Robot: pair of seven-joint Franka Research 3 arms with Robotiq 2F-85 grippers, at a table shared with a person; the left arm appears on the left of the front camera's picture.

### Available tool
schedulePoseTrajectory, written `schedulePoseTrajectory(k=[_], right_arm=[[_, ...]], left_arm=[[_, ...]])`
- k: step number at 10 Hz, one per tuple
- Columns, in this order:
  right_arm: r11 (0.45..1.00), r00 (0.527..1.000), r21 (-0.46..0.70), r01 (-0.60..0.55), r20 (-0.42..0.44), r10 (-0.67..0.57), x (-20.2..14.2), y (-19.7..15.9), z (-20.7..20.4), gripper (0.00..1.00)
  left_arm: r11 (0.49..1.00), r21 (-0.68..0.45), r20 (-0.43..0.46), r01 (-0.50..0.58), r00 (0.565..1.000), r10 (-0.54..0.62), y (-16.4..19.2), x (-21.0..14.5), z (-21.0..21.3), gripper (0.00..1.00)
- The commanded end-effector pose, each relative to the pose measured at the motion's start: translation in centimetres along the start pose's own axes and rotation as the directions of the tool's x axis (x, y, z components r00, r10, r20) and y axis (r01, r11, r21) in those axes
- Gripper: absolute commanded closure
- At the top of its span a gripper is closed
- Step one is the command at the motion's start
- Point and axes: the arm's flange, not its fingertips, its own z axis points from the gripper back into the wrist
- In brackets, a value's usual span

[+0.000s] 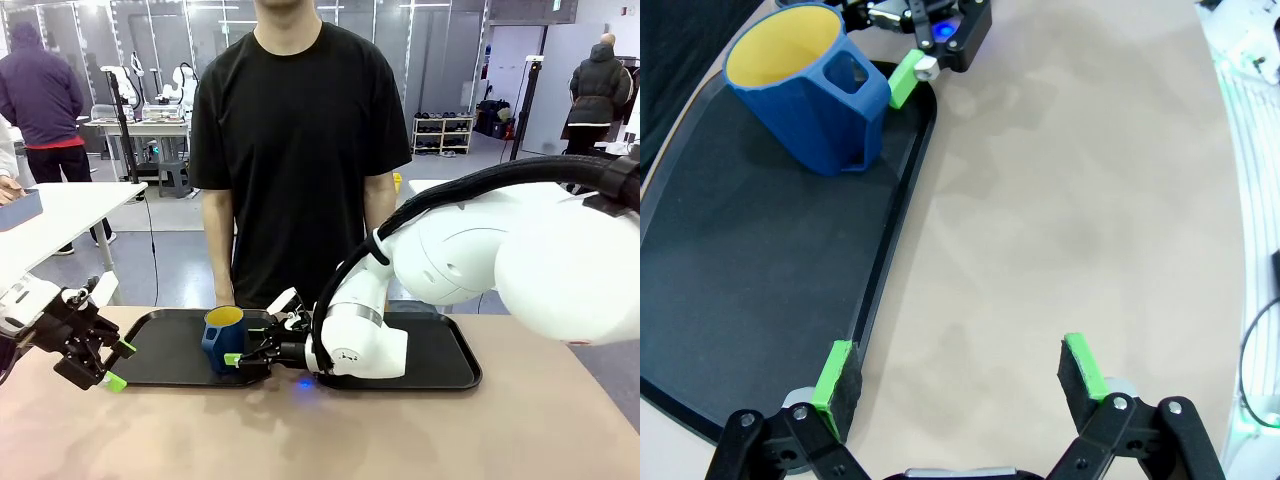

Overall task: Sort and store the cups by type.
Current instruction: Pick up the Handle plastic cup and place it into the empty Flat Tray.

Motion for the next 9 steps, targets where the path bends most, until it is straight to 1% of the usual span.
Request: schedulePoseTrajectory(k=[1, 7, 9], right_arm=[[0.999, 0.999, -0.032, -0.015, 0.029, 0.016, -0.5, 1.4, 1.7, 0.0], [0.996, 1.0, -0.084, -0.008, 0.025, 0.01, -1.0, 3.1, 4.9, 0.0], [0.996, 0.999, -0.092, 0.005, 0.04, -0.001, -1.2, 3.5, 5.9, 0.0]], left_arm=[[1.0, 0.026, 0.012, 0.014, 1.0, -0.014, 0.0, 0.0, -0.1, 0.0], [1.0, 0.026, 0.012, 0.014, 1.0, -0.014, 0.0, 0.0, -0.1, 0.0], [1.0, 0.026, 0.012, 0.014, 1.0, -0.014, 0.0, 0.0, -0.1, 0.0]])
